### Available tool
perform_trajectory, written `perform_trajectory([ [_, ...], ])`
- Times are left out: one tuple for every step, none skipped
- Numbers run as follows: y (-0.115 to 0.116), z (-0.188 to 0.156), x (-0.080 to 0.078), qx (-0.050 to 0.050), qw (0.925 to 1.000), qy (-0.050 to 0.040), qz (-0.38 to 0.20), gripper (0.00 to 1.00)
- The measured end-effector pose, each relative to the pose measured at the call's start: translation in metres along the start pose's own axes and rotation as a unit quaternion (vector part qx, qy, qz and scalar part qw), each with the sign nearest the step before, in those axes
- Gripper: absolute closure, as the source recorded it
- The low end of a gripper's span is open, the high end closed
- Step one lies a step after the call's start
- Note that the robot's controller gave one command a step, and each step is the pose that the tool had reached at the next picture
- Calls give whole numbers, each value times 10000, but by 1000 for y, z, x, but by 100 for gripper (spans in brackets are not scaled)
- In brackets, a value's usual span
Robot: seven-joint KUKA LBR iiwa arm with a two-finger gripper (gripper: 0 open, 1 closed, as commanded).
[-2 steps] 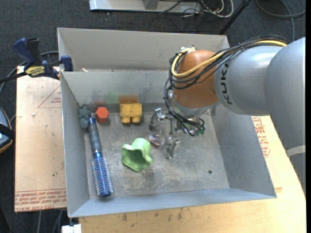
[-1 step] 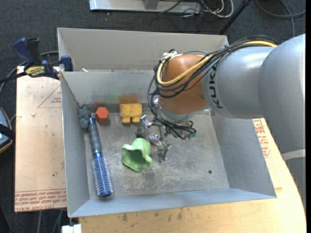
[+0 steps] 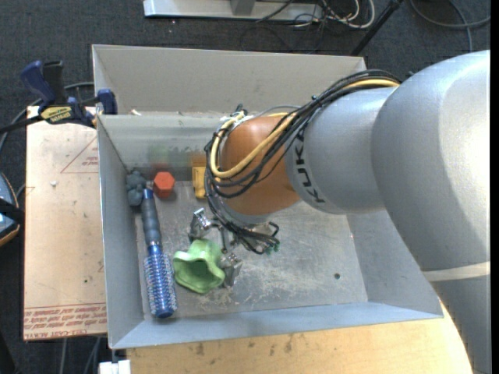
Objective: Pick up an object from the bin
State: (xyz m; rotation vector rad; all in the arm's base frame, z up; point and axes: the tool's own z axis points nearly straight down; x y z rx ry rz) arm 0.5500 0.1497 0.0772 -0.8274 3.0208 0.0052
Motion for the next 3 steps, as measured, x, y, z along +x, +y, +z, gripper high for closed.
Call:
perform_trajectory([
  [44,2,3,20,10000,-2,-22,0],
  [43,1,3,18,10000,-11,-13,100],
  [27,-138,-9,7,9824,6,-1866,100],
])
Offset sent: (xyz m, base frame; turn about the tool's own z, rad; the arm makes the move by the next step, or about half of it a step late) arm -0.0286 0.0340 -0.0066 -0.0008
